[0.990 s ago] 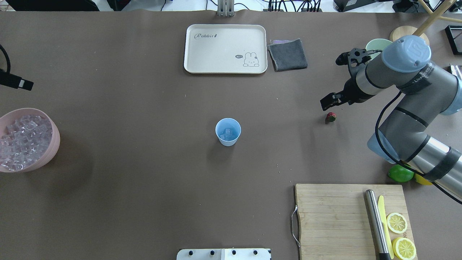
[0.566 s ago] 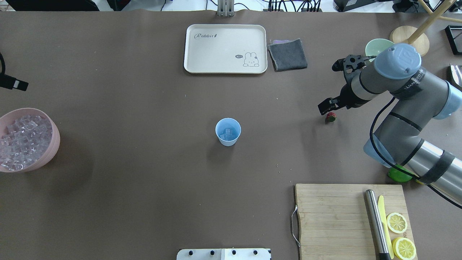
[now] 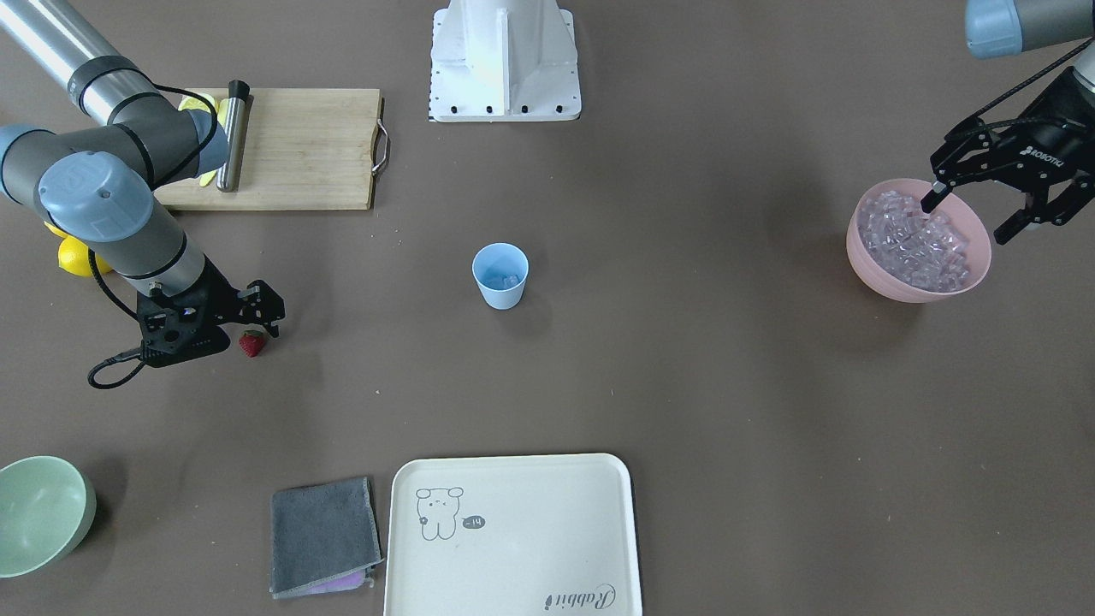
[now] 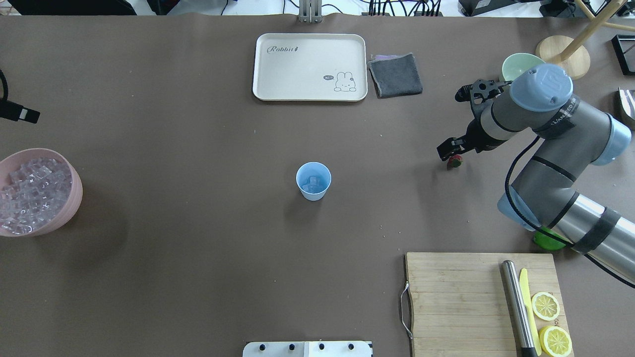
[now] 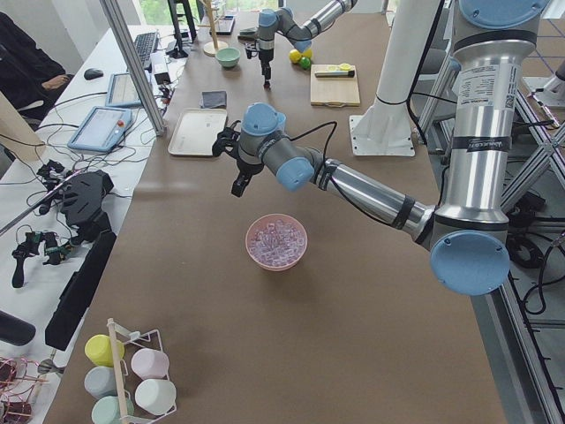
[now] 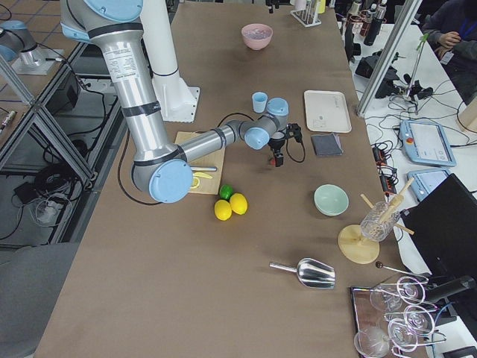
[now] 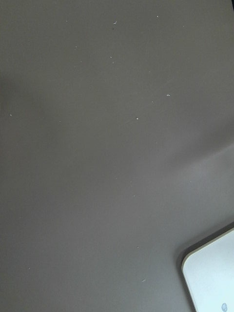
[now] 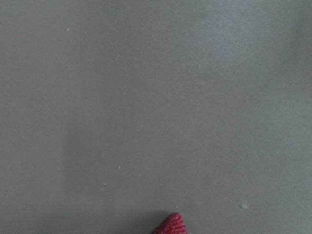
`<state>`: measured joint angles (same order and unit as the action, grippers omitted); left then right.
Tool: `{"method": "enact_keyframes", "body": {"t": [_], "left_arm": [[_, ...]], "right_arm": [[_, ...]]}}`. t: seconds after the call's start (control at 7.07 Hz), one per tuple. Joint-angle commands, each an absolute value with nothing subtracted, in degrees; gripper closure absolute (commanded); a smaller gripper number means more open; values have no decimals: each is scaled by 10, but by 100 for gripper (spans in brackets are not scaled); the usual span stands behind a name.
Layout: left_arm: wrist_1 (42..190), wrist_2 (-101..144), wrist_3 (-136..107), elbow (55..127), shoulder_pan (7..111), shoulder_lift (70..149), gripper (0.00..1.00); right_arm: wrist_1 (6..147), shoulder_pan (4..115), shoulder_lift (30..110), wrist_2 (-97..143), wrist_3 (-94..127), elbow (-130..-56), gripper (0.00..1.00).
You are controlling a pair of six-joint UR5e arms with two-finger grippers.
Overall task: Put ice and strawberries in cup
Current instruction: 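Lower the right gripper onto the red strawberry and close on it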
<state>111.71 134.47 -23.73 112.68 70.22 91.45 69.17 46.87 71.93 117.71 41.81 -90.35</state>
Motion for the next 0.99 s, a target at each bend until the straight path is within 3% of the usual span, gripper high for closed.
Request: {"method": "enact_keyframes", "body": {"t": [0.0,0.42,0.57,0.71,0.85], "left_arm": [[1117,1345,-237,1127,702,915,3],[1117,1345,-237,1122,702,919,3],[1117,1345,-237,1121,701,919,3],[1117,1345,-237,1121,701,919,3],[1117,1345,-237,1121,701,919,3]], "right_arm": [[692,468,719,1177,417,-899,22],[692,464,710,1177,418,-886,24],[692,464,711,1178,418,-886,43],[692,464,711,1178,417,-886,72],[691,463,711,1179,417,-887,93]]}}
